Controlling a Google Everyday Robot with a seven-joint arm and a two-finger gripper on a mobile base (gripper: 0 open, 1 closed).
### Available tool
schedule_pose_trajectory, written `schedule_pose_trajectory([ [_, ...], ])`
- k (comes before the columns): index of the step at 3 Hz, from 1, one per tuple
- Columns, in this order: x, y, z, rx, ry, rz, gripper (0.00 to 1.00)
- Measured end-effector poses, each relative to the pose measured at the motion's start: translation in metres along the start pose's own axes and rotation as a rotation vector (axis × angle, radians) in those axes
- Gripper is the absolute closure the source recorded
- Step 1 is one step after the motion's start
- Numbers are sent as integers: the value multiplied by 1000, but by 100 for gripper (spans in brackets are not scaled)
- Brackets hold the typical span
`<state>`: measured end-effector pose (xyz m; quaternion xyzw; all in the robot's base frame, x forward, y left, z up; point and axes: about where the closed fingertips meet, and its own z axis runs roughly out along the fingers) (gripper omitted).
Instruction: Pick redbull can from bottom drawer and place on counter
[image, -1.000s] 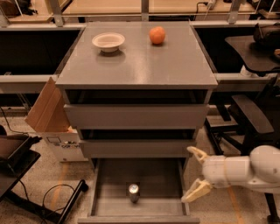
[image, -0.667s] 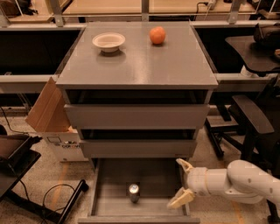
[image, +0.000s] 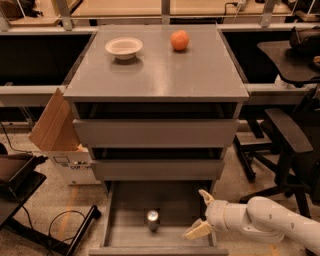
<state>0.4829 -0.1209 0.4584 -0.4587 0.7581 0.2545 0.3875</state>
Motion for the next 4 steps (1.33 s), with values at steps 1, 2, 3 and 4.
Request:
schedule_pose_trajectory([
  [1,1,-12,38,-40,-20,-45,0],
  [2,12,-28,95,-66,-37,-93,0],
  [3,37,-39,155,-85,-43,-132,0],
  [4,77,-38,211,-109,-12,-119,0],
])
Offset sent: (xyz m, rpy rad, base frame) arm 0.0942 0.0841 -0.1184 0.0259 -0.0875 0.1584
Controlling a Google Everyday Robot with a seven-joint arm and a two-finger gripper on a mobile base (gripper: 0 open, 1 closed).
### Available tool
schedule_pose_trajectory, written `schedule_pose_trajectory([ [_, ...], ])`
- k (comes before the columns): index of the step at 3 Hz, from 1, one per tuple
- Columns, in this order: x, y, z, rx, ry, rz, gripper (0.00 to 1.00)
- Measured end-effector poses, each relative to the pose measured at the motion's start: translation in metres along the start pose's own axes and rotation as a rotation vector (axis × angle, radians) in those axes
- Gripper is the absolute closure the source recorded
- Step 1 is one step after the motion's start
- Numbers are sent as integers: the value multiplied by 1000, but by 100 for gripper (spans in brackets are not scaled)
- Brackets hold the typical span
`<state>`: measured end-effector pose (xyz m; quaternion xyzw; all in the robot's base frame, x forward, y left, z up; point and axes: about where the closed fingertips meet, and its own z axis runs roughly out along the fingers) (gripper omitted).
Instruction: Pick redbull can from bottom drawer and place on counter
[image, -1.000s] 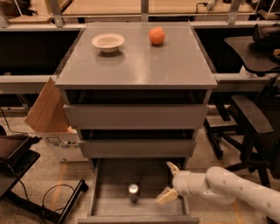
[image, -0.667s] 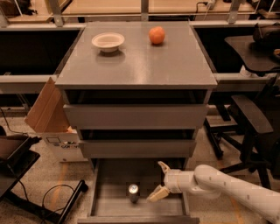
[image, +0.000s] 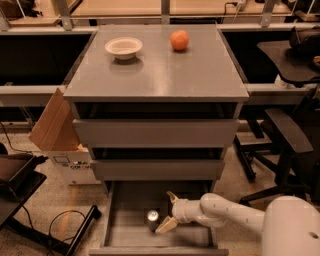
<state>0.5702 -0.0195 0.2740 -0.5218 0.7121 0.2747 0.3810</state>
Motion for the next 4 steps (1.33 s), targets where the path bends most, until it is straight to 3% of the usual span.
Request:
schedule_pose_trajectory([
  [2,55,5,71,-63,42,73,0],
  [3,66,8,88,-89,29,109,17],
  [4,50,16,88,-123,-23,111,40],
])
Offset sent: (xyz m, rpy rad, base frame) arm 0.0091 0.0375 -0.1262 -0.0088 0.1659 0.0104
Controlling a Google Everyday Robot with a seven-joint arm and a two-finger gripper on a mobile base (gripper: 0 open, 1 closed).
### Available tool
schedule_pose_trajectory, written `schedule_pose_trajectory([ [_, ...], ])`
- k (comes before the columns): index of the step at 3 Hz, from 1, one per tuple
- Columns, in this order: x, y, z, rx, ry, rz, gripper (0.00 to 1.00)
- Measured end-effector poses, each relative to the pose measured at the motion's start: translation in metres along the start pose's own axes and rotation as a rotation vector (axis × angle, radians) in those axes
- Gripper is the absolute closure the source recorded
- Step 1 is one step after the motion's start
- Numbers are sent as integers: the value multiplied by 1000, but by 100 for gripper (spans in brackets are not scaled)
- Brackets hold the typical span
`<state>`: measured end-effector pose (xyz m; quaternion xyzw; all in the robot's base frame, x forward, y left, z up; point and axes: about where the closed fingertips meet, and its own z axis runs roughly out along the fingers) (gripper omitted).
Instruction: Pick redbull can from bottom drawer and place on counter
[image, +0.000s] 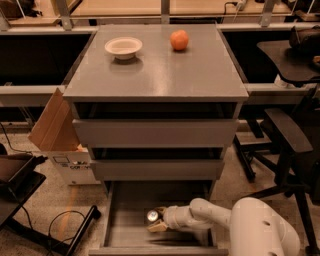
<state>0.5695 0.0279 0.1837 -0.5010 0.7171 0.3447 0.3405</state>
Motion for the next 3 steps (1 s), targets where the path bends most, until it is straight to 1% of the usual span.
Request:
schedule_pose_trajectory([
  [1,-57,20,-26,-47,-106,-21,63],
  [2,-126,50,-76,-79,-210,-49,86],
  [3,-200,84,-155,-57,-264,-65,100],
])
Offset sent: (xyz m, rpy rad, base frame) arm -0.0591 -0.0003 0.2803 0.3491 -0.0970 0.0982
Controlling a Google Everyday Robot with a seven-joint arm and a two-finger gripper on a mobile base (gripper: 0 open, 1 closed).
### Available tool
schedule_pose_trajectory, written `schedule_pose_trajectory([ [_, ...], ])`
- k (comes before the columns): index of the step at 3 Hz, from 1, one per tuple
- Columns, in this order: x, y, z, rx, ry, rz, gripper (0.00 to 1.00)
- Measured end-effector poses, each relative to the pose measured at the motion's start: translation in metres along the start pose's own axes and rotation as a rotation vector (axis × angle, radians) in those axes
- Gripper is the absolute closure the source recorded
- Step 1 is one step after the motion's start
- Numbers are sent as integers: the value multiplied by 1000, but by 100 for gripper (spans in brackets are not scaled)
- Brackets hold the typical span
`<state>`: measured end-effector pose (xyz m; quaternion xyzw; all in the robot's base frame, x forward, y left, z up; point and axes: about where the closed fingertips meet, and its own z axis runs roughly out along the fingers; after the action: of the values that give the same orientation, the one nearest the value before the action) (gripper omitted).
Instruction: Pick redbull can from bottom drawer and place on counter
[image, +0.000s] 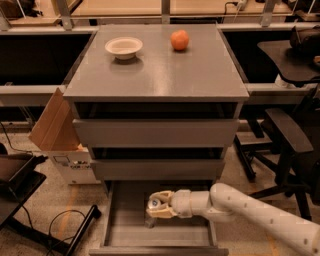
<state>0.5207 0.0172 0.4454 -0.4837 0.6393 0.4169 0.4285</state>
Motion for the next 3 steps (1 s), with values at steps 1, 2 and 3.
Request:
schedule_pose_trajectory([
  [1,-68,10,-51,48,6,-7,100],
  [2,-149,13,-101,69,20,5,100],
  [3,-250,-1,-143,125,49,-12,100],
])
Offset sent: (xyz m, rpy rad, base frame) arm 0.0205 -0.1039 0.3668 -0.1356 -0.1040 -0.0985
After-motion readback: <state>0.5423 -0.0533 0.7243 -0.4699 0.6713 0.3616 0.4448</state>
